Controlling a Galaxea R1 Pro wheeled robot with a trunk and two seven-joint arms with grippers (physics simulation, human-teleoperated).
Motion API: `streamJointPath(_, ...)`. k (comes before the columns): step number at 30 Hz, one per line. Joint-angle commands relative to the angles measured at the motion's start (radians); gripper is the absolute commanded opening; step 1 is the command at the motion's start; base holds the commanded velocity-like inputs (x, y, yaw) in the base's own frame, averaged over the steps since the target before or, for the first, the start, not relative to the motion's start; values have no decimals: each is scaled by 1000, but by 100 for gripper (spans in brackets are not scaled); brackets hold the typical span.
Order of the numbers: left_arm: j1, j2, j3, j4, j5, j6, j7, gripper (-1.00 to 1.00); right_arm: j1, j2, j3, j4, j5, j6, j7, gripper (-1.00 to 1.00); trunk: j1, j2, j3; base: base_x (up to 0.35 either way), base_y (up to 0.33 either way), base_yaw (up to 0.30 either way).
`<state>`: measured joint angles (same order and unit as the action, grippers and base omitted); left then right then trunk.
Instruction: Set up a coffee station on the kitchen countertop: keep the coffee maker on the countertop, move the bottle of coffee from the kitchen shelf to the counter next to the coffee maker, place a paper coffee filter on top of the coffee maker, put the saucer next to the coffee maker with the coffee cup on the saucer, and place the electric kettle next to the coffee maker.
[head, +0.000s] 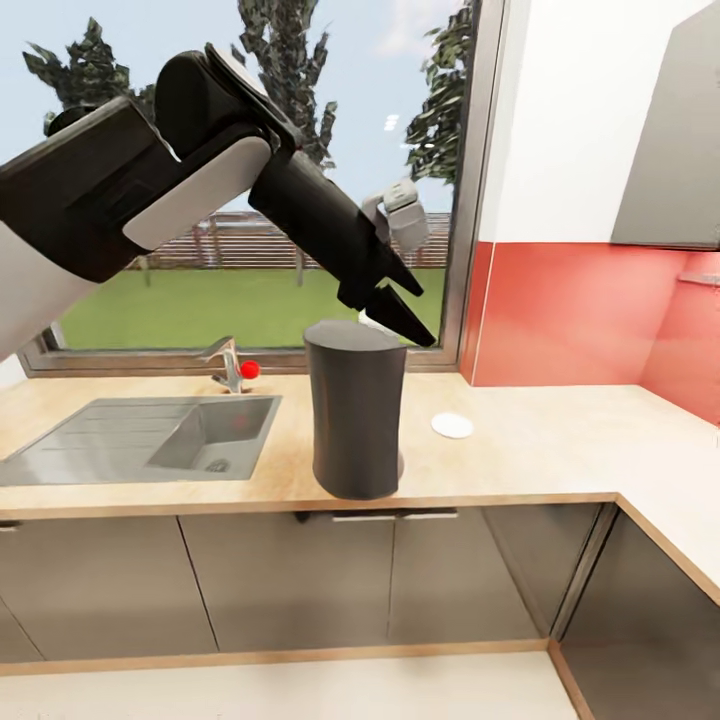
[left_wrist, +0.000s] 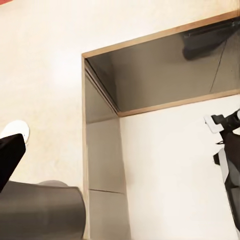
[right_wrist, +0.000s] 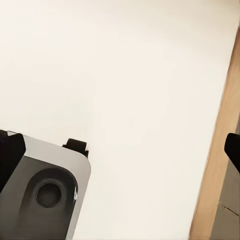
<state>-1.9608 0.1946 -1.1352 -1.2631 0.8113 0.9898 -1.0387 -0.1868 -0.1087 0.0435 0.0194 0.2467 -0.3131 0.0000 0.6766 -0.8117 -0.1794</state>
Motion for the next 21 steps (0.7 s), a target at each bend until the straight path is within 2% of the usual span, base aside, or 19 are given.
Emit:
streamJointPath(1, -2, 1, -2, -1, 3, 4, 0, 100, -1, 0, 4, 2, 0, -4, 0, 100, 0, -1, -2, -329, 0, 0)
streamJointPath(8, 33, 2, -2, -15, 3, 4, 0, 100, -1, 0, 4, 2, 0, -4, 0, 100, 0, -1, -2, -333, 0, 0)
streamJointPath(13, 104, 6, -2, -38, 3, 0, 1, 100, -1, 0, 4, 2, 0, -4, 0, 100, 0, -1, -2, -224, 0, 0)
streamJointPath(17, 213, 25, -2, -54, 3, -7, 2, 100, -2, 0, 4, 2, 0, -4, 0, 100, 0, -1, -2, -65, 0, 0)
streamJointPath(18, 277, 37, -2, -60, 3, -24, 3, 100, -2, 0, 4, 2, 0, -4, 0, 100, 0, -1, -2, -29, 0, 0)
streamJointPath(19, 312, 45, -2, -64, 3, -38, 3, 100, -2, 0, 4, 2, 0, -4, 0, 100, 0, -1, -2, -23, 0, 0)
streamJointPath(20, 395, 64, -2, -83, 4, -88, 3, 100, -2, 0, 4, 2, 0, -5, 0, 100, 0, -1, -2, -15, 0, 0)
streamJointPath(21, 544, 94, -2, -123, 4, -181, 4, 100, -1, 0, 4, 2, 0, -4, 0, 100, 0, -1, -2, -6, 0, 0)
